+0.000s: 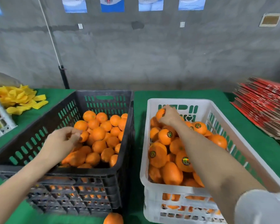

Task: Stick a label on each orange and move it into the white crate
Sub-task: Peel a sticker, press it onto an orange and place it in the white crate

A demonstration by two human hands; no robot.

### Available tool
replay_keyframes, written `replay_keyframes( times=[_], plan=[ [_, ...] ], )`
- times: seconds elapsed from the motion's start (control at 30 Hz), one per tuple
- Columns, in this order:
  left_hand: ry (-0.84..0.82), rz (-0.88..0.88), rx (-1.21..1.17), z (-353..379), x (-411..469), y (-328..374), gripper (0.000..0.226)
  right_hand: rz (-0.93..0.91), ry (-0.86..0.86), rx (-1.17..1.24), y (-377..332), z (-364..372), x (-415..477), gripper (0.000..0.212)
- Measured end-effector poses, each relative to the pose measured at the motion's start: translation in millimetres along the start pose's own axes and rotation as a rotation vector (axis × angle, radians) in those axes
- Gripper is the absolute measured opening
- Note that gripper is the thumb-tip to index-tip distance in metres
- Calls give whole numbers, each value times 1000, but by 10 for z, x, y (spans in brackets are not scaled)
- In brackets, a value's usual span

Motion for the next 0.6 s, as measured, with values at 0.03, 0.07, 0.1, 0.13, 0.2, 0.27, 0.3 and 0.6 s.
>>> replay_keyframes(
  times=[0.03,0.07,0.1,0.13,0.2,0.27,0.3,0.6],
  plan=[
    [-6,-5,-5,-1,22,-34,13,-10,-32,-81,14,91,68,58],
    [-14,-13,-21,-1,43,-57,13,-10,-67,-135,28,169,112,60],
    [-21,-23,-40,4,63,-78,13,4,-102,-160,37,240,150,63],
    [-29,-28,-60,9,82,-100,13,20,-135,-184,49,303,181,66],
    [-42,-21,-79,16,129,-132,14,64,-199,-275,51,413,242,72],
    [-71,-15,-83,18,186,-172,15,134,-204,-335,0,442,253,70],
    [-93,-12,-78,33,229,-184,15,163,-137,-298,-53,371,222,67],
    [-779,194,595,608,866,-456,55,-730,-10,113,-1636,224,-1260,24]
  ],
)
Point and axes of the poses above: each hand's wrist, its own x-axis towards the middle knuckle, its own z-axis out of the palm, y = z × x, the point moved 6 cm from there along x, towards the middle knuckle, and after that the axes turned 5 degrees about z, right-handed, at the moved point
